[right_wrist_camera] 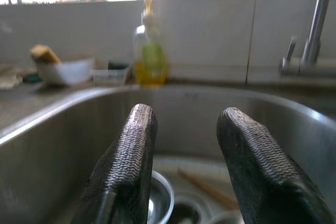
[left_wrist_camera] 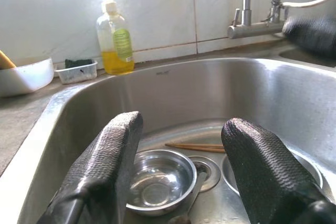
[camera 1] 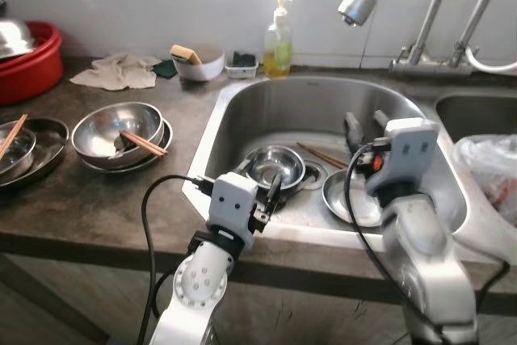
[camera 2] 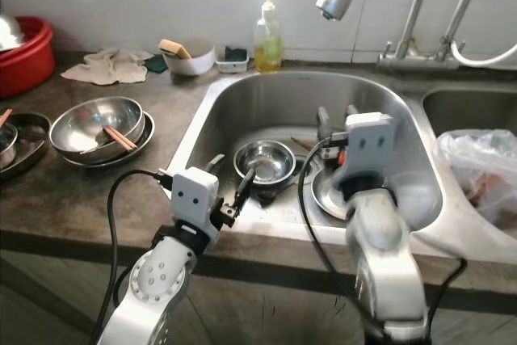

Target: Kitchen organization

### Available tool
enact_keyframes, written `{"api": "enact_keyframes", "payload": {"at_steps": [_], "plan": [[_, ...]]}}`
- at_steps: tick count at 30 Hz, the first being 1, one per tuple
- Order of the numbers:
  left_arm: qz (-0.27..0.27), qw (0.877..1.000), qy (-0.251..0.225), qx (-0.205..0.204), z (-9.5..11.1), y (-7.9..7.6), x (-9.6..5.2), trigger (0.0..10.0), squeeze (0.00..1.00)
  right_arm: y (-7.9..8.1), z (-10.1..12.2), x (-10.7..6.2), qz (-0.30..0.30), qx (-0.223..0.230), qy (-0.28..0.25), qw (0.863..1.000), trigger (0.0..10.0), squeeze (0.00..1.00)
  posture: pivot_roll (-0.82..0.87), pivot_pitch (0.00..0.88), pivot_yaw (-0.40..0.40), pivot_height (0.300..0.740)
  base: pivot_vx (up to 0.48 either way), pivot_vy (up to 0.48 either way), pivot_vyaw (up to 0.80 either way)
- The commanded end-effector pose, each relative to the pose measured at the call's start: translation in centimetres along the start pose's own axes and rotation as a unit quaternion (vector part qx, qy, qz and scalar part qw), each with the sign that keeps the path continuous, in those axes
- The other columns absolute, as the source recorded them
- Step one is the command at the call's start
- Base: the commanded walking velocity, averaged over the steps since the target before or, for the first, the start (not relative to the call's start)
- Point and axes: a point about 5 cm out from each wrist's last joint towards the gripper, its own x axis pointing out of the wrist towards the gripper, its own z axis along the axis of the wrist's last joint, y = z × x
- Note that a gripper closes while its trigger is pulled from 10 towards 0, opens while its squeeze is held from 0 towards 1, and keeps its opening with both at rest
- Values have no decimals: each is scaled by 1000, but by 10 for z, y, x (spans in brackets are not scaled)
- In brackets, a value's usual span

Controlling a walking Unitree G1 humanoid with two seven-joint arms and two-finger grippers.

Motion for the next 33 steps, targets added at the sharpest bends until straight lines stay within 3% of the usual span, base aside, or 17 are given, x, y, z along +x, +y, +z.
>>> {"api": "enact_keyframes", "payload": {"at_steps": [1,10,24,33], "plan": [[1,1000,1,-3,-1,0,-2,10000,0,2,9,-2,-6,3,-17,1000,10000,0,69,29,0,740,0,0,0],[0,1000,3,-8,-2,-4,-3,10000,0,8,4,-11,-12,11,1,1000,10000,0,68,25,-3,740,0,0,0],[-4,1000,3,-6,-3,-3,-5,10000,0,15,13,-11,3,-1,-19,1000,10000,0,67,17,4,740,0,0,0],[-12,1000,4,-5,-3,-4,-6,10000,0,14,9,-13,1,-7,-9,1000,10000,0,66,16,11,740,-268,0,0]]}}
